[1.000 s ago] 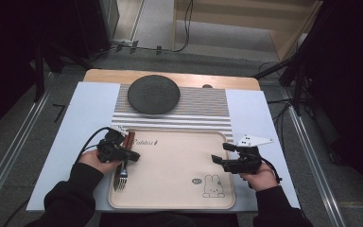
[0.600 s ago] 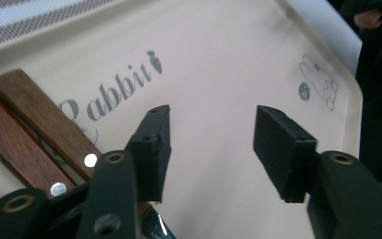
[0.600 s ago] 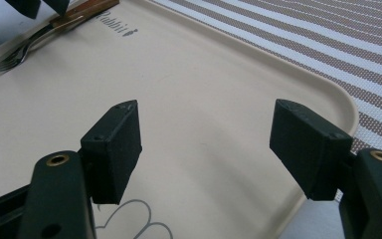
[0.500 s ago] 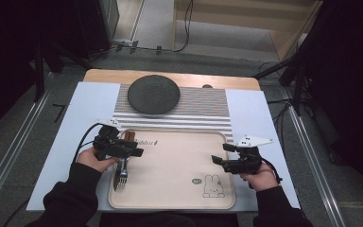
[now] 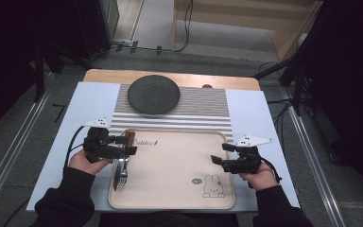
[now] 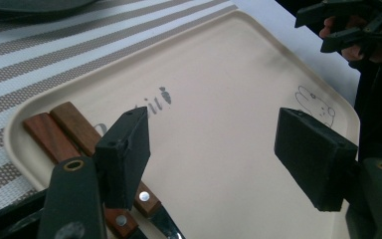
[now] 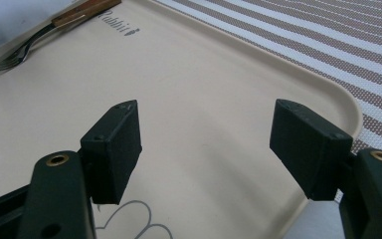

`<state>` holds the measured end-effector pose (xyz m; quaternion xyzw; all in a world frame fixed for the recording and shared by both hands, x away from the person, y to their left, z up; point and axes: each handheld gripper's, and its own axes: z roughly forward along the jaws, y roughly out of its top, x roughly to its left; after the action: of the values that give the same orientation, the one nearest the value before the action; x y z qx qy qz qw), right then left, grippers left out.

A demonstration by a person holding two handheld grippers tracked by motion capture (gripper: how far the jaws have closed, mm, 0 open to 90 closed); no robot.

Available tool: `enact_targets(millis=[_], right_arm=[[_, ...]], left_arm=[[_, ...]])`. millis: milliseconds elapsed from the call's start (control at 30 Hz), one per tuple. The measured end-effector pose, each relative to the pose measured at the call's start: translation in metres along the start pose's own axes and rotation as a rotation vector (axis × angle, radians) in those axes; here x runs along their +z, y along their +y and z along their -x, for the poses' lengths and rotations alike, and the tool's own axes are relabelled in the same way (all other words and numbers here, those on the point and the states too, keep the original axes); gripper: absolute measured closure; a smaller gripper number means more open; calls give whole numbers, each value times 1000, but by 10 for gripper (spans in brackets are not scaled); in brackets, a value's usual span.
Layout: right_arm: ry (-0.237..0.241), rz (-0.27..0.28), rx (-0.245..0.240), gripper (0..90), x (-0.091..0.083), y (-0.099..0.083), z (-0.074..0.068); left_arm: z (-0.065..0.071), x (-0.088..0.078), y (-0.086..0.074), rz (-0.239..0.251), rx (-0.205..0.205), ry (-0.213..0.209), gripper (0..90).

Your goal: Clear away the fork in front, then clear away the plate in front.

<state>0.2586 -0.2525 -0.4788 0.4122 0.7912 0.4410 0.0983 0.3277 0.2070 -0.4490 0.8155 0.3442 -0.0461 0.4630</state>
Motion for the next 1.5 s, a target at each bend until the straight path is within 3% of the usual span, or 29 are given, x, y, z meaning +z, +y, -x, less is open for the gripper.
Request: enact_targets(millis=[267,367,467,800,1500], right_arm=[[-2,1,1,265,-2,-2,0],[-6,-2,7,265,-3,-3,0],[-10,3,11,265,-4,-4,0],[-24,-4,21,265,-9,-9,0],[-32,7,52,263,-15,-15,3]], left_arm=[[-11,-4,1,44,-49,-12,286],[-16,-2,2,40,-59,9,286],[-17,-2,2,45,-33,64,287],[-20,2,7,58,-26,38,293],[-19,34,30,35,60,71,302]])
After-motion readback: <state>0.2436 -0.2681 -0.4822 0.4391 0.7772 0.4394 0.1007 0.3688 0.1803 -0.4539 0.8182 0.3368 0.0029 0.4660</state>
